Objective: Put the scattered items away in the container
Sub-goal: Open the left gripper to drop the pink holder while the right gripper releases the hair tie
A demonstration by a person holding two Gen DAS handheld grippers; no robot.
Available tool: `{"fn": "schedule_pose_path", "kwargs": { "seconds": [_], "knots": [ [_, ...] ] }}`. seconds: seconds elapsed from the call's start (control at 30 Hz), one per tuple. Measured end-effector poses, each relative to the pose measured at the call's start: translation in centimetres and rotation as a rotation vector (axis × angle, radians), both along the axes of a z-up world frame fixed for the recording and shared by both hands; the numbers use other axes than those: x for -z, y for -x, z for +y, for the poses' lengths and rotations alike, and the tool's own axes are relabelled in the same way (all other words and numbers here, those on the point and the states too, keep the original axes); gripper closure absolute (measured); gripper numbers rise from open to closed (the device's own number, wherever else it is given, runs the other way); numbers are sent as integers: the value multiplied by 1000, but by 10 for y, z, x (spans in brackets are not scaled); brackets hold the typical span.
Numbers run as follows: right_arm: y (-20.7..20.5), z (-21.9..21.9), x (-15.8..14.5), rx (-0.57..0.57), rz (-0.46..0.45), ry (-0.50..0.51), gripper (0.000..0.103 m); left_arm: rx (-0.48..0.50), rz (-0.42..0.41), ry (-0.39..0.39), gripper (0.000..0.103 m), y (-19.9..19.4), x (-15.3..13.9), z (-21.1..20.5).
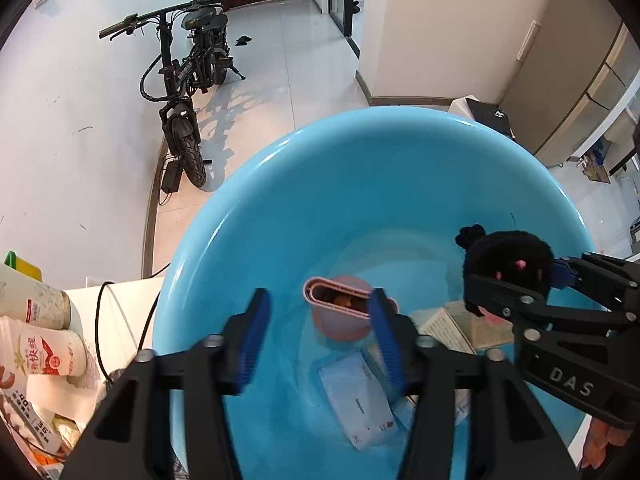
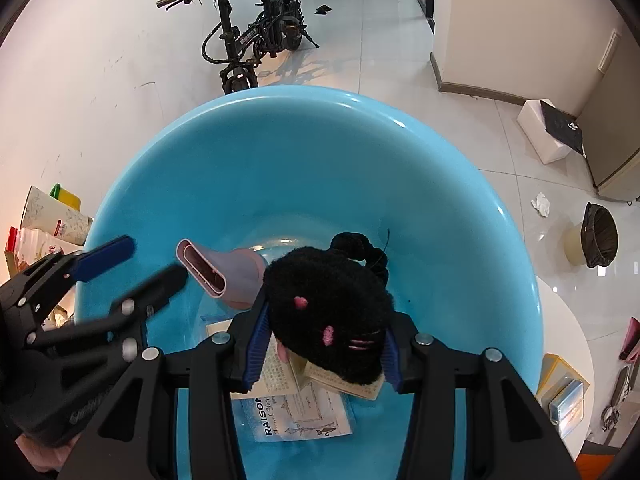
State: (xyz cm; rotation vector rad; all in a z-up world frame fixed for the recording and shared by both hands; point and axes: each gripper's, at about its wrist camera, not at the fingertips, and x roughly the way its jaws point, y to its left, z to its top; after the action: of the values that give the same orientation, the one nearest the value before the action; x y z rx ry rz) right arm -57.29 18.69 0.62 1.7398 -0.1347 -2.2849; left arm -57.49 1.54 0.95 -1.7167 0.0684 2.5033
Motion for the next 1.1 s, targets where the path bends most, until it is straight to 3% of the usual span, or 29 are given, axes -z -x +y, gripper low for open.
{"fn": "schedule_pose_path", "kwargs": {
  "seconds": [0.1, 0.57, 0.9, 1.1],
  "knots": [
    [-1, 1, 0, 5, 1, 2, 57, -2, 53, 23, 20, -7, -8, 0],
    [-1, 2, -3, 29, 5, 0, 57, 31, 95, -47, 20, -57, -31, -8],
    [-2, -3, -2, 34, 4, -18, 57, 52, 200, -2, 20, -88, -59, -13],
    [0, -1, 2, 63, -7, 4, 50, 95, 241, 40, 20, -102, -66, -10]
  ]
}}
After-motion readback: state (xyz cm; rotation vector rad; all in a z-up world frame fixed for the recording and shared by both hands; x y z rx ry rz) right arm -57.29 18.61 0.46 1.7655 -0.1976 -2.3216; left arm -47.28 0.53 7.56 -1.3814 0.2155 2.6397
